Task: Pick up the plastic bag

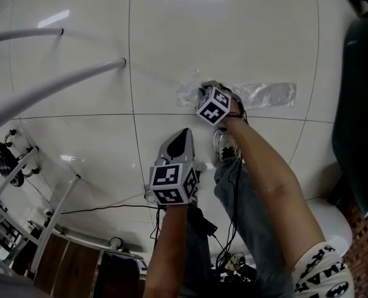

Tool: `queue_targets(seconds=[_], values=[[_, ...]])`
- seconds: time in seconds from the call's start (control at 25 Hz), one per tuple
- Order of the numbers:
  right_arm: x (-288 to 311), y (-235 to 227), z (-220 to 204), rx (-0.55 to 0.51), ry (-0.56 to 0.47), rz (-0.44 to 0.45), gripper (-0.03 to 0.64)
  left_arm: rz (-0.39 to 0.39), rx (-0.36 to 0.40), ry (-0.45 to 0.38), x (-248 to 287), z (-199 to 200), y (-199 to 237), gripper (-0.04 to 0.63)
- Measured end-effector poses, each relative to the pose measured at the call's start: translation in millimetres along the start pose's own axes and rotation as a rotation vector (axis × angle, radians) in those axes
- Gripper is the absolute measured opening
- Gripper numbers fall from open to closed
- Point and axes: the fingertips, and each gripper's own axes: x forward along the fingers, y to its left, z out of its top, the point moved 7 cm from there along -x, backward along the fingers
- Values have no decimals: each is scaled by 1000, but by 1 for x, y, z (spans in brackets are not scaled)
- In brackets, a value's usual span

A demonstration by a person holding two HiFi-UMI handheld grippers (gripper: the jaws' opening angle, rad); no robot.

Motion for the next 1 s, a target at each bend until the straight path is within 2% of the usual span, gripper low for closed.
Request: queue_targets(seconds=[0.12, 0.24, 0.44, 0.56, 0.64, 0.84, 1.0], values=[[-25, -7, 5, 107, 6, 79, 17, 5, 23, -13, -18, 13, -12, 3], [-82, -3, 18, 150, -88, 81, 17, 11, 35, -37, -48, 37, -25, 3], [-218, -8, 47, 349, -274, 68, 15, 16, 85, -89, -112, 94, -67, 3], [-317, 8, 61, 418, -368, 72, 15, 25, 105, -113, -178, 123, -106, 3], [-386, 13, 81, 441, -454, 66, 15, 16, 137, -158, -222, 152, -133, 3], [-552, -5, 140, 420, -691, 58, 15, 21, 214, -340, -316, 234, -200, 2], [-663, 7, 174, 401, -816, 72, 15, 44, 219, -428, -401, 269, -230, 3]])
